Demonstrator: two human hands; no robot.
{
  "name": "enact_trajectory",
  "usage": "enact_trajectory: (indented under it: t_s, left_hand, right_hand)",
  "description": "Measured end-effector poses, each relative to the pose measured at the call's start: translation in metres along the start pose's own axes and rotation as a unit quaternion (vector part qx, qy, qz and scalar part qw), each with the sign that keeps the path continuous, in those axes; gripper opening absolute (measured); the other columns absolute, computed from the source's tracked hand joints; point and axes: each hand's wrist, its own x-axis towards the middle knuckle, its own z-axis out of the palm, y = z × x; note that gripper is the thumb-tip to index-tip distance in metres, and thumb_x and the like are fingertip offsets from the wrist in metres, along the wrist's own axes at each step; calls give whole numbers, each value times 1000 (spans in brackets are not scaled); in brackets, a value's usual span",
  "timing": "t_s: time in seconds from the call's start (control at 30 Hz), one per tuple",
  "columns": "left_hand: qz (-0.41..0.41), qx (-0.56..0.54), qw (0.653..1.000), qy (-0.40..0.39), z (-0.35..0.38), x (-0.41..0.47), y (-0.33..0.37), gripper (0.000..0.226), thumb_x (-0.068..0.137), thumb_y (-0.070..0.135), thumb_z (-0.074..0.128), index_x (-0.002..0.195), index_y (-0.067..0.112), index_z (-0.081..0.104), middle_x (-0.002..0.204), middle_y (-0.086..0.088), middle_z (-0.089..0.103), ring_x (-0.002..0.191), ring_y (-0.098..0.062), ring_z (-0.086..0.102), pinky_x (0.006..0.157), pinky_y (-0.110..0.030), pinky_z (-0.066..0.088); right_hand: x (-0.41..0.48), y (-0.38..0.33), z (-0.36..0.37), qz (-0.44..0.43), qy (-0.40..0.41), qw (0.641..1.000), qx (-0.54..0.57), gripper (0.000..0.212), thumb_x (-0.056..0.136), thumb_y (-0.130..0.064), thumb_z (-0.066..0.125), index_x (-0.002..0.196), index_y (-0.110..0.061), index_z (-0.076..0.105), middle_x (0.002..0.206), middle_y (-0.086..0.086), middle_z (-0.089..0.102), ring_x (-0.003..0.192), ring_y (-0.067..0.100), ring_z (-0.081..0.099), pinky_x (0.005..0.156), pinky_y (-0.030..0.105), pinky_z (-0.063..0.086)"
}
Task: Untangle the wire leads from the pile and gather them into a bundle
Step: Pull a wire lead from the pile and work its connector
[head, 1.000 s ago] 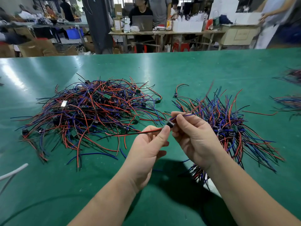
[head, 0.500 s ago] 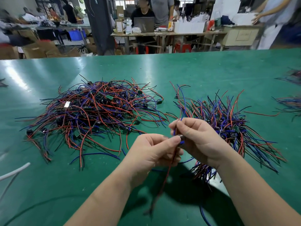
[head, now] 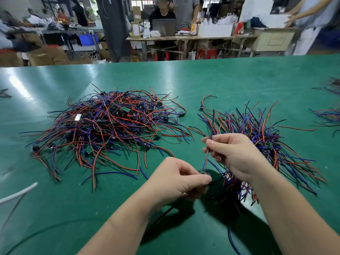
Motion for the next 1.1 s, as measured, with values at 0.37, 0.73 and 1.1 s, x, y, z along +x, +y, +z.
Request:
enact_trajectory:
  t_s: [0.37, 0.73, 1.1]
  left_hand:
    - [6, 47, 995, -92, 6, -9, 1, 18, 77, 27, 78, 68, 14, 70, 68, -5, 71, 52, -12, 60, 50, -17, 44]
    - [78, -42, 990, 108, -7, 8, -1, 6, 83, 18, 68, 81, 14, 71, 72, -2, 73, 61, -11, 67, 55, -20, 52]
    - [-120, 563, 761, 300, -51, 15, -25, 49, 88, 59, 46, 132, 38, 47, 143, -9, 40, 132, -30, 29, 106, -42, 27]
  right_hand:
    - [10, -20, -37, -70, 239, 917, 313, 18, 100, -10, 42, 87, -13, 54, 75, 5, 58, 54, 12, 59, 51, 19, 44]
    - [-16, -3, 20, -156, -38, 975, -156, 10, 77, -6, 75, 77, -16, 73, 74, 7, 72, 66, 17, 59, 67, 36, 50]
    - [-7, -31, -64, -180, 298, 780, -520, 13, 82, -8, 64, 84, -2, 75, 86, 20, 70, 84, 33, 62, 75, 33, 43]
